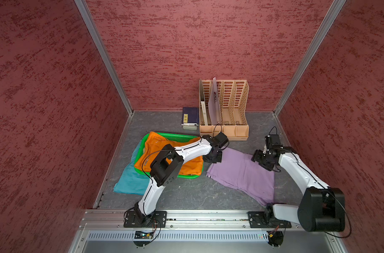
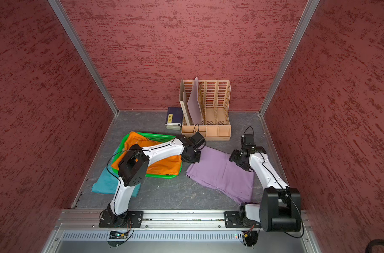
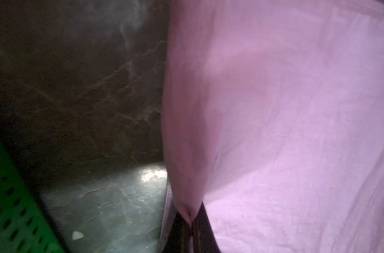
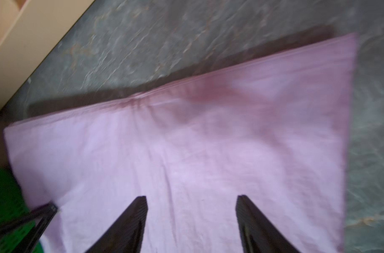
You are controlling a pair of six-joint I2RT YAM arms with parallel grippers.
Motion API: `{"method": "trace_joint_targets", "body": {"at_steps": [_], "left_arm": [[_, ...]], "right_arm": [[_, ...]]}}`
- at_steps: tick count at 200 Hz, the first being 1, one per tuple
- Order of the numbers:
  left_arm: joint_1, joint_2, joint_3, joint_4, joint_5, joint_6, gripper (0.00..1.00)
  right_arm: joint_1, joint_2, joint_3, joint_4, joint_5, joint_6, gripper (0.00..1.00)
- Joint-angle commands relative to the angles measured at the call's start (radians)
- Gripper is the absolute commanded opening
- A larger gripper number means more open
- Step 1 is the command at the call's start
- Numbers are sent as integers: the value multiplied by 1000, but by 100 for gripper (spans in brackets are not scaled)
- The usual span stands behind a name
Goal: Put the folded long pants in the basket
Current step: Pick up the long pant at the center of the board.
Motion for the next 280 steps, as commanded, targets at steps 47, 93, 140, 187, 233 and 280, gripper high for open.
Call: {"method": "trace_joint_targets", "body": {"at_steps": [47,93,140,187,233,280], "left_arm": [[24,-6,-32,-4,-8,20,0],[26,-13,-58,26,63,25,64],[10,14,-73,3,112,30,76],[-15,96,-55,-36,100,33,49],[-7,118,-29,-50,69,28,0],[25,20,-11,-37,-38,0,0]], "right_arm": [[-145,-8,-66,26,152,73,83],[-148,28,-130,56,73,74,83],[-149,41,-127,74,34,74,82],[-148,43,-123,83,13,70,81],[-148,40,-120,85,8,56,80],[-148,37,-110,108,-41,37,80]]}}
